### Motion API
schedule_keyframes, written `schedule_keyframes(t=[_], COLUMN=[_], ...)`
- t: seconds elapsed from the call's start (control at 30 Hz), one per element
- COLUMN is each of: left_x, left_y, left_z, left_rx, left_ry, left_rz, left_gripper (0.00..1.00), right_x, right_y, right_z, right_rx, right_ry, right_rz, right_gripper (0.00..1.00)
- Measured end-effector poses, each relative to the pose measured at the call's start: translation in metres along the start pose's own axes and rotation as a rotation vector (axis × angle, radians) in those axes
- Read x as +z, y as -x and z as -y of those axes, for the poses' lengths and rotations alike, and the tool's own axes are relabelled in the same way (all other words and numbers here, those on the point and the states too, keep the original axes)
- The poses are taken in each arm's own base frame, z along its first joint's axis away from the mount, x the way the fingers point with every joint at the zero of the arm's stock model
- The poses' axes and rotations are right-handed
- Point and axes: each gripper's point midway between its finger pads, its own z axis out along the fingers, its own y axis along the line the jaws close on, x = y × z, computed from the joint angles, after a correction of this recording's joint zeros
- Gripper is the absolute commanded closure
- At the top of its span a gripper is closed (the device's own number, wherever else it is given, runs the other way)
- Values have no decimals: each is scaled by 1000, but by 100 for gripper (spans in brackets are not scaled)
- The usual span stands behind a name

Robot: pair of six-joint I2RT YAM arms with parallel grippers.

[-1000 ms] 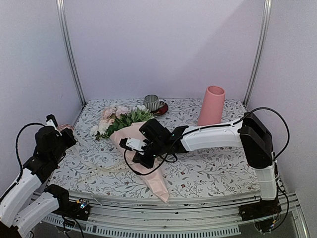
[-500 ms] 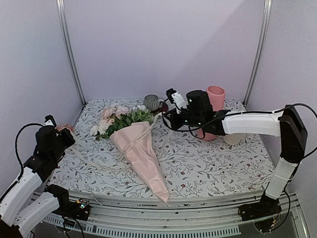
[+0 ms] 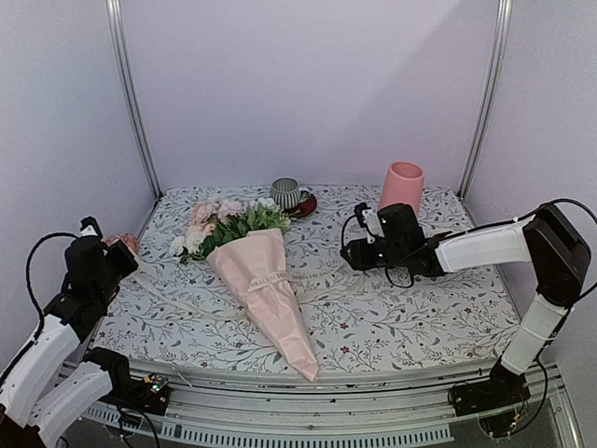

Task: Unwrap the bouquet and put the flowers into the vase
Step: Untie the half-tied ribbon from the folded wrapping paper.

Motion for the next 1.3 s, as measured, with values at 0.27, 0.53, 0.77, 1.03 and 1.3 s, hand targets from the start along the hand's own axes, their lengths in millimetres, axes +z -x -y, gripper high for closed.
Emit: schedule_keyframes(t=[0.27,0.53,0.77,1.03,1.3], left_x=[0,0,0,0,0], left_y=[1,0,0,0,1], left_z=[1,2,2,3,4], left_rx=[2,10,17,16,14], left_ry=[-4,-10,-15,-19,-25], left_rz=[2,0,-3,-3,-1], left_gripper=[100,100,100,100,100], right_x=[-8,-4,4,13,41], right_y=[14,-38,-54,-58,-59], right_z=[-100,-184,-161,-130,-110], right_rx=[-315,-620,-619,-469,-248], right_ry=[347,536,470,374,378], right_rz=[-6,-87,-151,-213,-280], right_gripper=[39,38,47,54,58])
